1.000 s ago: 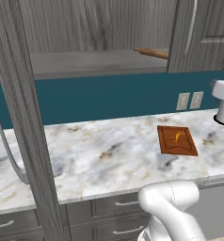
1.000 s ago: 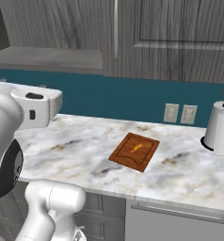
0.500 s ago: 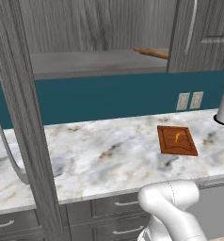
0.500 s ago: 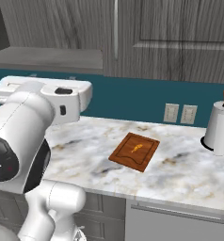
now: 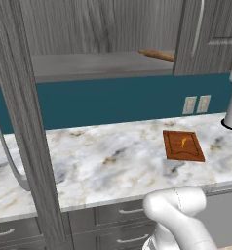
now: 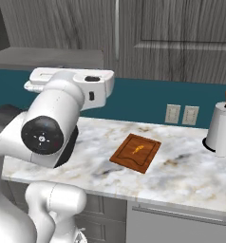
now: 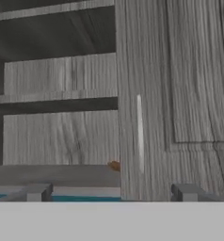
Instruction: Open the cabinet, retrieve the rolling pin, and place it next to the meat on the cutting board to prepare for tenderizing.
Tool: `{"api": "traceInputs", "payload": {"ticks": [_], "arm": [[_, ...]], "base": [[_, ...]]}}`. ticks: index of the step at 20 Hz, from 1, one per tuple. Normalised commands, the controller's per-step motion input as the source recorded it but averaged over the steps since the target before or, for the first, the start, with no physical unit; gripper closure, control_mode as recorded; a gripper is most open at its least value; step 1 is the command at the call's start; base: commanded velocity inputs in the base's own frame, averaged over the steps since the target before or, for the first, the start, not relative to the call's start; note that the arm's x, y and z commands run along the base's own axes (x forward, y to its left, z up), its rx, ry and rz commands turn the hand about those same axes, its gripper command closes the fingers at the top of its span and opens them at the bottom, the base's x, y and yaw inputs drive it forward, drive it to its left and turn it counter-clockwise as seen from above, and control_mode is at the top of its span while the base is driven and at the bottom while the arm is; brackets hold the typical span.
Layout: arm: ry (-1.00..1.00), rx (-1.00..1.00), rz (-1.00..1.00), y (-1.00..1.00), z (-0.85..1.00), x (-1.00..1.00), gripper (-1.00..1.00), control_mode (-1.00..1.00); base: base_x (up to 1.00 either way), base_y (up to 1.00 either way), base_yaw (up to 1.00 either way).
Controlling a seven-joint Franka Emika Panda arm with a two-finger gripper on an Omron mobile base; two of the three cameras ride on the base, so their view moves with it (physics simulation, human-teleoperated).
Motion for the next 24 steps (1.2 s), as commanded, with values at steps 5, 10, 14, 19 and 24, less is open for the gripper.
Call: {"api": "traceInputs", "payload": {"ticks": [5, 10, 14, 19, 24], "arm": [[-0.08, -0.07, -0.12, 0.0, 0.0, 0.55, -1.0, -1.0], [0.0, 0.0, -0.11, -0.06, 0.0, 0.56, -1.0, -1.0], [0.01, 0.0, -0.06, -0.08, 0.0, 0.59, -1.0, -1.0], [0.0, 0.0, 0.01, -0.04, -0.07, 0.4, -1.0, -1.0], [0.0, 0.0, 0.04, 0.0, -0.09, 0.26, -1.0, -1.0]], "base": [[0.0, 0.0, 0.0], [0.0, 0.0, 0.0], [0.0, 0.0, 0.0], [0.0, 0.0, 0.0], [0.0, 0.0, 0.0]]}}
